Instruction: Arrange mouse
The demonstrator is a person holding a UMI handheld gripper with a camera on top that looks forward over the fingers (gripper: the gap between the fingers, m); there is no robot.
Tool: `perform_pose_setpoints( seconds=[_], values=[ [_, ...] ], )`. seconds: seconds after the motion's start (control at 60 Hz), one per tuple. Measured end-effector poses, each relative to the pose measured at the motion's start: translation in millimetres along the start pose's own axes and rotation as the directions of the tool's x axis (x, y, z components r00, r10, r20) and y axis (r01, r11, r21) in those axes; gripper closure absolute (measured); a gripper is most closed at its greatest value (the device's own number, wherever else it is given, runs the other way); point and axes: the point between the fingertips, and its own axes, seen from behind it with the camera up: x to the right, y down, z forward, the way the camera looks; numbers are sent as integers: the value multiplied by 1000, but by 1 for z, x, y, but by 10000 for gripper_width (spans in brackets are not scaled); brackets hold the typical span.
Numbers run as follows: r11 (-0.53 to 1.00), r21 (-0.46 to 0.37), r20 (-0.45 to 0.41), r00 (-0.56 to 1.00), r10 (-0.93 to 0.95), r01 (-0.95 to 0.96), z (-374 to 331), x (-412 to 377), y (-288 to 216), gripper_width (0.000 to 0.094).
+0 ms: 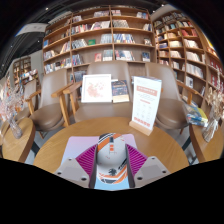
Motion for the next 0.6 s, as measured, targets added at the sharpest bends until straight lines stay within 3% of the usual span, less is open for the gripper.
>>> perform_pose_setpoints(
  seconds=[0.167, 0.317, 0.367, 0.433, 0.6],
  values=[
    [997, -81, -2, 1000, -16, 15, 56, -33, 38, 492],
    [996, -75, -11, 999, -45, 44, 68, -38, 51, 423],
    [996, -74, -9, 998, -55, 54, 67, -39, 50, 336],
    [997, -59, -19, 998, -59, 58, 58, -40, 44, 69],
    [998, -13, -38, 997, -60, 59, -2, -40, 28, 89]
  ],
)
